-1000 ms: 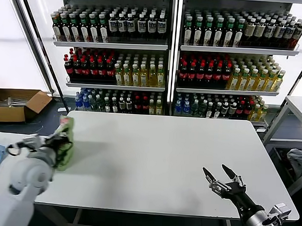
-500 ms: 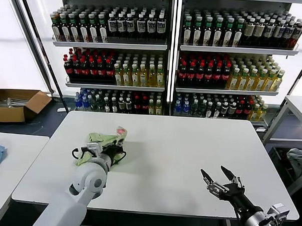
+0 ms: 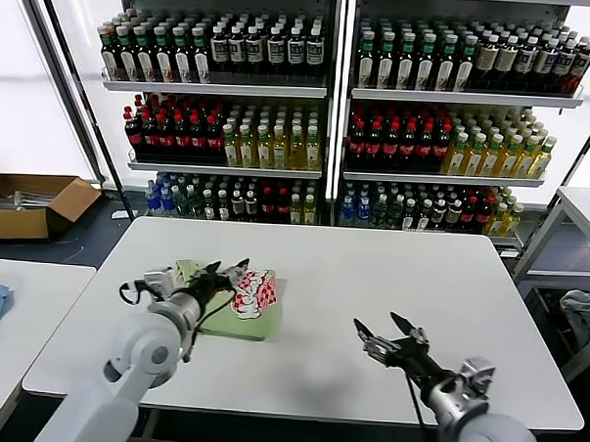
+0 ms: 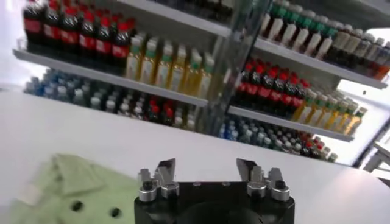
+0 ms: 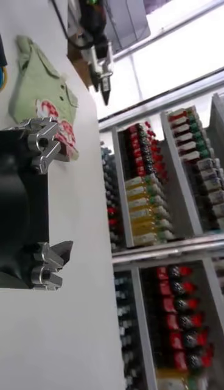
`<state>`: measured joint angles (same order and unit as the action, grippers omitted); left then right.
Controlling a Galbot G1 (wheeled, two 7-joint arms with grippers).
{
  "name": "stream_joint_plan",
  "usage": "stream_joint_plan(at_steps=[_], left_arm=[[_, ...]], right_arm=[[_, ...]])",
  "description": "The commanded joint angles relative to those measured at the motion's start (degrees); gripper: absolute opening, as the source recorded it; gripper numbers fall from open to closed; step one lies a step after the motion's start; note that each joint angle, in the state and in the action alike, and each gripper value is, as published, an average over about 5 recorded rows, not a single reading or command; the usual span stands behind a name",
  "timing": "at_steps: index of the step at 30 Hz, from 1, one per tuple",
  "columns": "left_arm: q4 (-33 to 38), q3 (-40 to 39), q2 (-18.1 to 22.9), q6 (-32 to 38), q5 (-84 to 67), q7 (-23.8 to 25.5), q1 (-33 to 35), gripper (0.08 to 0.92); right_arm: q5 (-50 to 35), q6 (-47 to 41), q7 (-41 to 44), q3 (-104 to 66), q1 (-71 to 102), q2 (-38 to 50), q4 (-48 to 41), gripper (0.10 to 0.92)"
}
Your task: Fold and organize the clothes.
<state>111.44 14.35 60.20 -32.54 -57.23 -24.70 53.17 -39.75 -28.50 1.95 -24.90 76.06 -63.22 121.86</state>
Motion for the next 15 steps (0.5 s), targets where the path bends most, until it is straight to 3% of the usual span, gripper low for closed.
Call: stream_joint_plan(at_steps=[1, 6, 15], left_arm=[[2.8, 17.6, -7.3, 0.7, 7.2, 12.4, 8.4, 0.727], [5.6, 20.0, -5.7, 0.7, 7.6, 11.4, 11.8, 0.815], [7.4, 23.5, -4.4, 1.0, 7.7, 11.3, 15.6, 0.823]], right_arm=[[1.0, -2.5, -4.5, 27.8, -29.0, -6.2, -23.1, 0.823], [1.9, -2.3, -3.8, 33.2, -35.9, -12.2, -34.4, 0.823], [4.0, -2.7, -3.7, 36.1, -40.9, -19.4, -45.8, 0.823]])
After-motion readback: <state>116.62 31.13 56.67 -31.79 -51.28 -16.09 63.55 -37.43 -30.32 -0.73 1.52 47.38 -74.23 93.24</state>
